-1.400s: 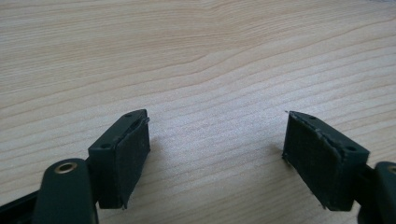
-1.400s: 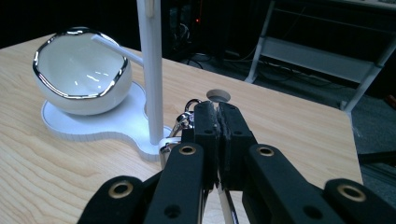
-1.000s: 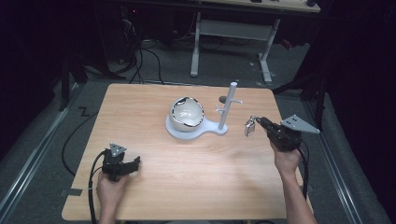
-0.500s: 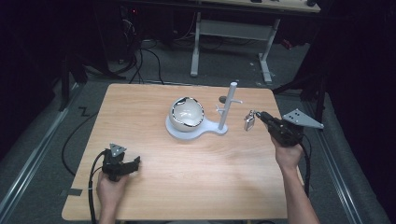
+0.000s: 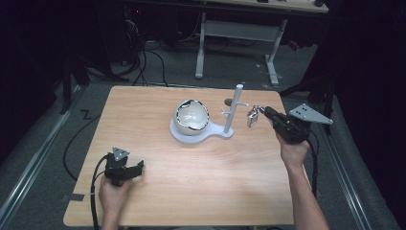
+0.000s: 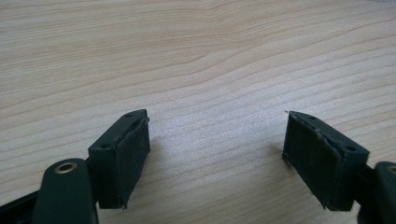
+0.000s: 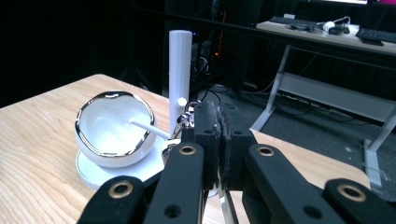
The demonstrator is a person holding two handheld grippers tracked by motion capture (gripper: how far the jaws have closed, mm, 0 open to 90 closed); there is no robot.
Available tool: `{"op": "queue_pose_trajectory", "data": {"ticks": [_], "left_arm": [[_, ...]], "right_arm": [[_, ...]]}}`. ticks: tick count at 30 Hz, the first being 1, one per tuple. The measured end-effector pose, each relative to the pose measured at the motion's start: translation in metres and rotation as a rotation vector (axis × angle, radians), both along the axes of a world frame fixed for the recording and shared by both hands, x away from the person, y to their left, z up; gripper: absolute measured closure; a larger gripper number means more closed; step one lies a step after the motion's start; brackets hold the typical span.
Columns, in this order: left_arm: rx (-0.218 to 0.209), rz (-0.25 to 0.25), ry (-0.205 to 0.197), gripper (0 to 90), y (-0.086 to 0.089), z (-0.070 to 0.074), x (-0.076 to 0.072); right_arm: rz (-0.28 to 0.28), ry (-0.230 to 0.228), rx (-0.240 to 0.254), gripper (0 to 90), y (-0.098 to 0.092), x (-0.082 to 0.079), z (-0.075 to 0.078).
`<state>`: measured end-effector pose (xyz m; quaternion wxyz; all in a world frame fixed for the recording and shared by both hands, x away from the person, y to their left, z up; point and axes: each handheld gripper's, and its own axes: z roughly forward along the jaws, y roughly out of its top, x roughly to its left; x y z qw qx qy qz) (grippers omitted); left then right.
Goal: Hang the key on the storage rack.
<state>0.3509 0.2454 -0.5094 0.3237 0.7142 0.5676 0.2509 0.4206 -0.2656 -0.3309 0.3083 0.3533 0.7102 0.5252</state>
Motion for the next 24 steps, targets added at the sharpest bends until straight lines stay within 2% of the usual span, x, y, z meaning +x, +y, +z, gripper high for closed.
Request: {"op": "queue_pose_trajectory", "data": {"ticks": [13,24], "left_arm": [[0.000,0.000,0.000,23.2,0.000,0.000,0.000],[-0.001,0.000,0.000,23.1,0.000,0.000,0.000]], "right_arm": [[0.000,-0.012,0.004,87.5,0.008,0.006,0.010],[0.002,-0.023,-0.014,87.6,0.015,0.012,0.017]]}}
